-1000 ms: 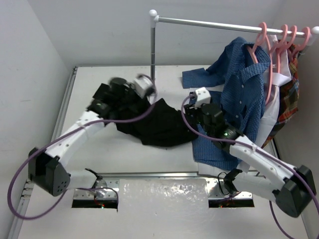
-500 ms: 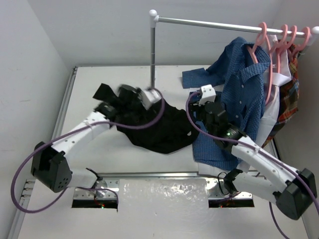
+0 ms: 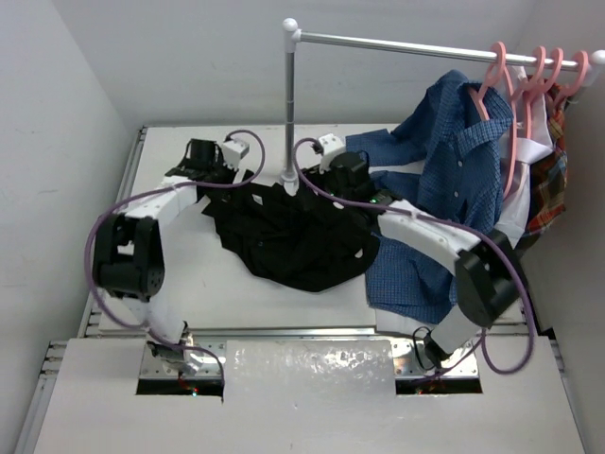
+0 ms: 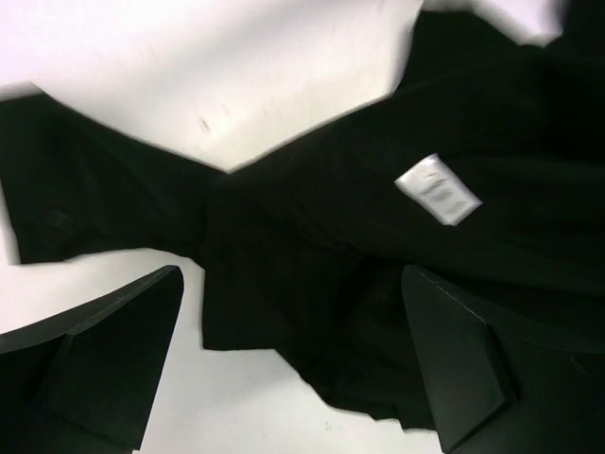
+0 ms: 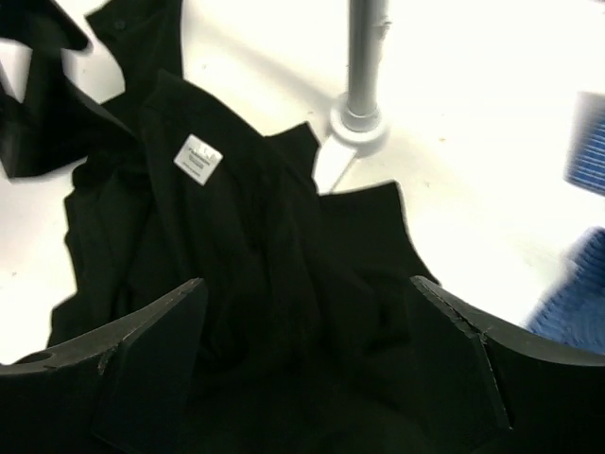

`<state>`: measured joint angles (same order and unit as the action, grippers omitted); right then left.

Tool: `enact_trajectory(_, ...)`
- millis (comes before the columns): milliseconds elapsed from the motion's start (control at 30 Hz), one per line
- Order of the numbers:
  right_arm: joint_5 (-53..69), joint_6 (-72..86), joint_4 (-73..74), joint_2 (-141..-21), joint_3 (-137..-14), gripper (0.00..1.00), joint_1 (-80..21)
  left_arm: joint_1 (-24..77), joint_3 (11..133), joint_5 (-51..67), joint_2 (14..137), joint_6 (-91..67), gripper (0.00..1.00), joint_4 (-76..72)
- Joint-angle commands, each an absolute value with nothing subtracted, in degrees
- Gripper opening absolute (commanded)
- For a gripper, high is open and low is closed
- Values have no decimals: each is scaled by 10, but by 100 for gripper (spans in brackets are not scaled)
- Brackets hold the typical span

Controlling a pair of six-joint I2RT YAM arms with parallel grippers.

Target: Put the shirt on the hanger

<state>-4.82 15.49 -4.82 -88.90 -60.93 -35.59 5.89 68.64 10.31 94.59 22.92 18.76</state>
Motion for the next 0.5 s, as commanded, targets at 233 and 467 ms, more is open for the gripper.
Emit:
enact_trajectory(233,77,165,-26,-1067,-725,86,-358,46,729,59,1073,221,99,118)
enact_trajectory(467,76,156,-2,-1126,-753,44,-357,46,709,89,1086,209,51,86)
